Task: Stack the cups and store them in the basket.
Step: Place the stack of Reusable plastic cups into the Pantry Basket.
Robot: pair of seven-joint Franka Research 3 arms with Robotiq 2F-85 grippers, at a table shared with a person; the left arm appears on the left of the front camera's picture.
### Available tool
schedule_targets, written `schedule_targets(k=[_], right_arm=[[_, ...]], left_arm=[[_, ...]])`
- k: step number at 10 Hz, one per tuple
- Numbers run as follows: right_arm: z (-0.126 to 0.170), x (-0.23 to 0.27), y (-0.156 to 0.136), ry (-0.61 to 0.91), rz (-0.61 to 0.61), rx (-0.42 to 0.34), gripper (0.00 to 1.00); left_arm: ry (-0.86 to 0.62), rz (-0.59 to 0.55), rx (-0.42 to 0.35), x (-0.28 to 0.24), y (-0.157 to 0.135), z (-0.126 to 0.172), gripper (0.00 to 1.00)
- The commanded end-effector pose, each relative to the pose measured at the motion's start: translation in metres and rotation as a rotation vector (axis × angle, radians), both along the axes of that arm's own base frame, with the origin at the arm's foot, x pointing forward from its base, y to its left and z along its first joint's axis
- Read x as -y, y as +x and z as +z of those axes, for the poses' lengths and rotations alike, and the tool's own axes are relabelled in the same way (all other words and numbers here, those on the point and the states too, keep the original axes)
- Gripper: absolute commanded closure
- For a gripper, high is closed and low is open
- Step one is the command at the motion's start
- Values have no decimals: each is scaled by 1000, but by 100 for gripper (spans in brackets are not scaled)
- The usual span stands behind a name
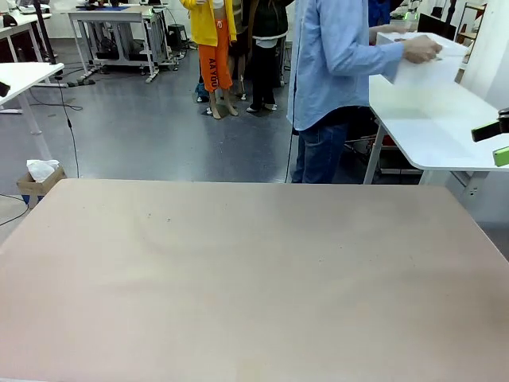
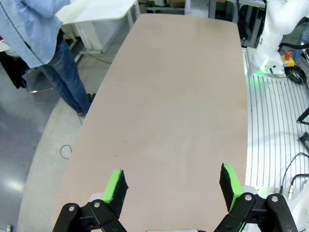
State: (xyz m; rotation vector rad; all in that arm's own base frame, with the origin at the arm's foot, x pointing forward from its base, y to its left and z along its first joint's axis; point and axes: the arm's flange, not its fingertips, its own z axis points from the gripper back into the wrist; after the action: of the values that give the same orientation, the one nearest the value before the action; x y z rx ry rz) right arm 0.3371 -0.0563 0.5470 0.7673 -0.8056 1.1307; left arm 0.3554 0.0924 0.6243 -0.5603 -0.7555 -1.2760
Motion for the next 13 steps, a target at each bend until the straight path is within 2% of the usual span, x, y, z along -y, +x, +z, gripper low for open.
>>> schedule_targets(k=[1, 13], right_arm=[[2, -2, -1, 18, -7, -5, 0], [2, -2, -1, 18, -7, -5, 0]], left_arm=[[-15, 0, -7, 2, -1, 3, 0], [-15, 0, -7, 2, -1, 3, 0]])
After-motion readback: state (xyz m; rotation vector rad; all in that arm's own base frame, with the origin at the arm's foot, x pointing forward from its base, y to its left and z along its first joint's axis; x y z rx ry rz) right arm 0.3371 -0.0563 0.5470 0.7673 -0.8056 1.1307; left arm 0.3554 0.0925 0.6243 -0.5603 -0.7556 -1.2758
